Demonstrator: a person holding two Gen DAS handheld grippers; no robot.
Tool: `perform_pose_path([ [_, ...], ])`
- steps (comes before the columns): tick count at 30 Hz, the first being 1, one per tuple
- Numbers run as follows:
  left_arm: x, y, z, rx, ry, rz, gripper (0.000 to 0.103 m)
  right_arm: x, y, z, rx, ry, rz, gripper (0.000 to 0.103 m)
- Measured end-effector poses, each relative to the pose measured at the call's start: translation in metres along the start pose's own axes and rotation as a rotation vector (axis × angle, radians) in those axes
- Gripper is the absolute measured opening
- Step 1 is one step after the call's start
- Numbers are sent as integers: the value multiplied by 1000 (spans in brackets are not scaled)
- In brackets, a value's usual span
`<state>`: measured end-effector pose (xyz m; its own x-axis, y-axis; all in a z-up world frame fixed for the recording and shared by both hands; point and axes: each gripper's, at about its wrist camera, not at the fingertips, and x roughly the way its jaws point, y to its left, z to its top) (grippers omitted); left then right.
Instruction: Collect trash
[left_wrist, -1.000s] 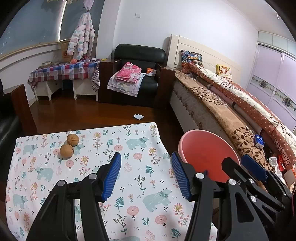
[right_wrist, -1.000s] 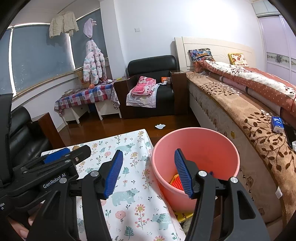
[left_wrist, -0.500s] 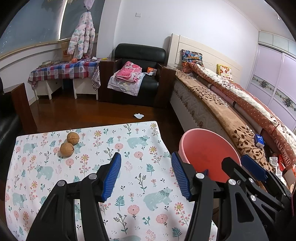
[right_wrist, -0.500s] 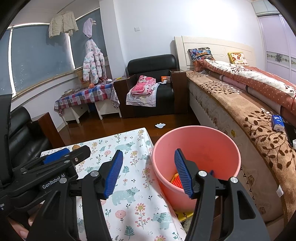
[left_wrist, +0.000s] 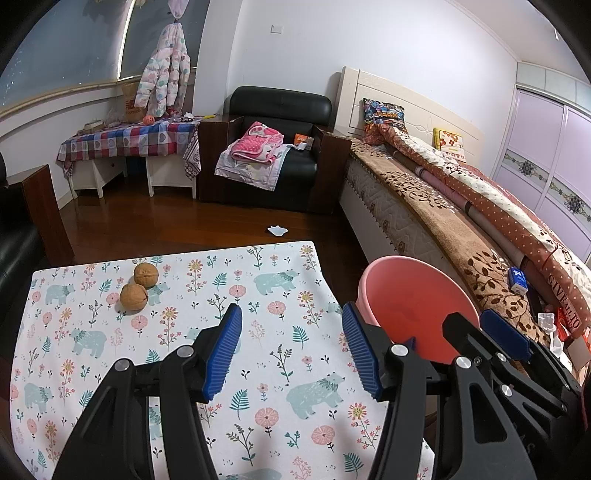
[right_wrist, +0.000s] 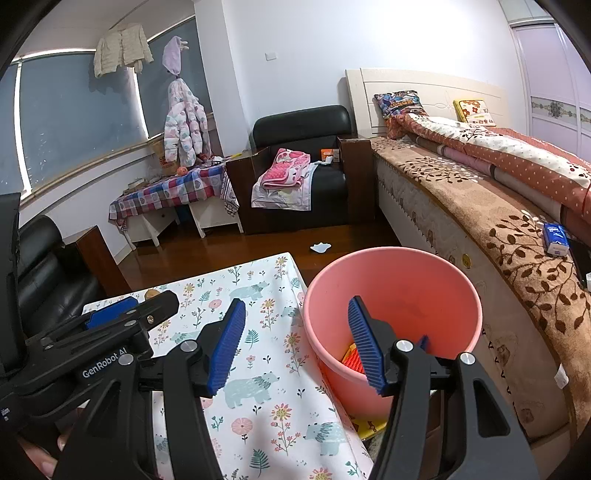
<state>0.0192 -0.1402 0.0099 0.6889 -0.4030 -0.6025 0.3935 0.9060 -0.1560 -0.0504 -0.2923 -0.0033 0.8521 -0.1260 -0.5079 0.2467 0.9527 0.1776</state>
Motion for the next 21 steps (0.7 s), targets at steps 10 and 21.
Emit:
perform_pose_path([
  [10, 0, 0, 0, 1, 0, 0, 56, 0, 0, 0, 2, -1, -1, 58],
  [21, 1, -1, -1, 2, 3, -1, 56, 2, 0, -3, 3, -3, -4, 58],
])
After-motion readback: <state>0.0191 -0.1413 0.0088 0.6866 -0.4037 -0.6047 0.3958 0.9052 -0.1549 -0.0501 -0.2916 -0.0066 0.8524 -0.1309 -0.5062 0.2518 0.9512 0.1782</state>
